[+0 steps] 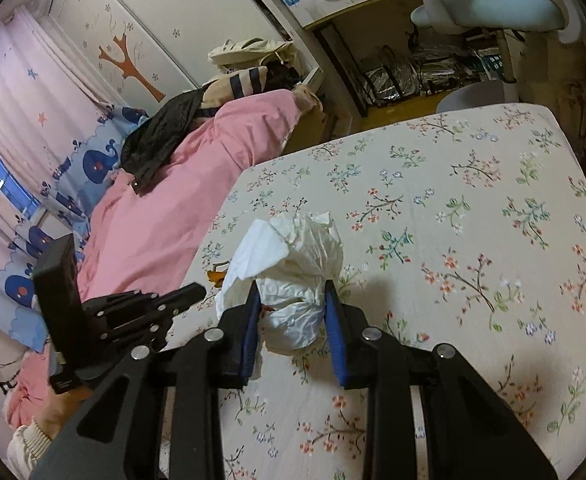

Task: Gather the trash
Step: 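Grasp the crumpled white tissue pile with the right tool while the left tool grasps the orange peel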

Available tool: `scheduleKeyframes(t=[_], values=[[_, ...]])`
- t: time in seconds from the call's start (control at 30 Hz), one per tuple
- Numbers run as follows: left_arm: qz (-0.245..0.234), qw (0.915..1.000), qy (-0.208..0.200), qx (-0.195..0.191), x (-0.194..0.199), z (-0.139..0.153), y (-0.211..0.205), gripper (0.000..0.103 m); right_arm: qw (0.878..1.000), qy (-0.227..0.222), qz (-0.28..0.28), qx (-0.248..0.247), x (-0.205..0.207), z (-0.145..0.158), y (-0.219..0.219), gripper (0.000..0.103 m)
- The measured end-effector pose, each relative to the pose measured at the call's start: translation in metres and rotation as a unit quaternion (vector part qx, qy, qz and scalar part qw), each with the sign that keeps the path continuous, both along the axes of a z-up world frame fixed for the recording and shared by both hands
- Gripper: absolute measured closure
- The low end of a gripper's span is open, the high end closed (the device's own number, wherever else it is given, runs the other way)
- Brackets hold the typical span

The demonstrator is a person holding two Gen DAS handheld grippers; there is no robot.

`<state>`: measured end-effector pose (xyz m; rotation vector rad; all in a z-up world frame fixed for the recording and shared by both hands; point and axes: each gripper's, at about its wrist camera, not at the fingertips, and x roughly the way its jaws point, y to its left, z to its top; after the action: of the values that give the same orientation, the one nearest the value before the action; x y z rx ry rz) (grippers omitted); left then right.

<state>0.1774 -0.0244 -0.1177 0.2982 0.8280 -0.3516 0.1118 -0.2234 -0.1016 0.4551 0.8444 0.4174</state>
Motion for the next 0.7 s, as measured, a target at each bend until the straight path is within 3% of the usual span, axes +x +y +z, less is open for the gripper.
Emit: scheduleKeyframes(t=[0.07, 0.2, 0.4, 0.6, 0.67, 0.7], values=[[-0.005, 1.0000, 0.003, -0.002, 0.004, -0.002, 0.001, 0.099, 1.000, 0.005, 0.001, 0.005, -0.002, -0.002, -0.002, 0.073], [-0.006, 0.9999, 0.003, 0.012, 0.013, -0.013, 0.002, 0.066, 1.000, 0.015, 0.007, 0.010, -0.003, -0.009, -0.005, 0.073], [-0.022, 0.9994, 0.002, 0.025, 0.030, -0.029, -0.003, 0.046, 0.999, 0.025, 0.014, 0.024, 0.000, -0.014, -0.010, 0.073], [-0.033, 0.9992, 0.007, 0.023, 0.037, -0.032, -0.012, 0.045, 0.999, 0.030, 0.021, 0.029, 0.001, -0.016, -0.012, 0.073], [-0.026, 0.9993, 0.008, 0.027, 0.039, -0.032, -0.012, 0.057, 0.999, 0.031, 0.022, 0.029, 0.002, -0.017, -0.013, 0.073], [-0.022, 0.9993, 0.010, 0.028, 0.041, -0.032, -0.012, 0.068, 0.999, 0.032, 0.022, 0.029, 0.002, -0.018, -0.012, 0.073]])
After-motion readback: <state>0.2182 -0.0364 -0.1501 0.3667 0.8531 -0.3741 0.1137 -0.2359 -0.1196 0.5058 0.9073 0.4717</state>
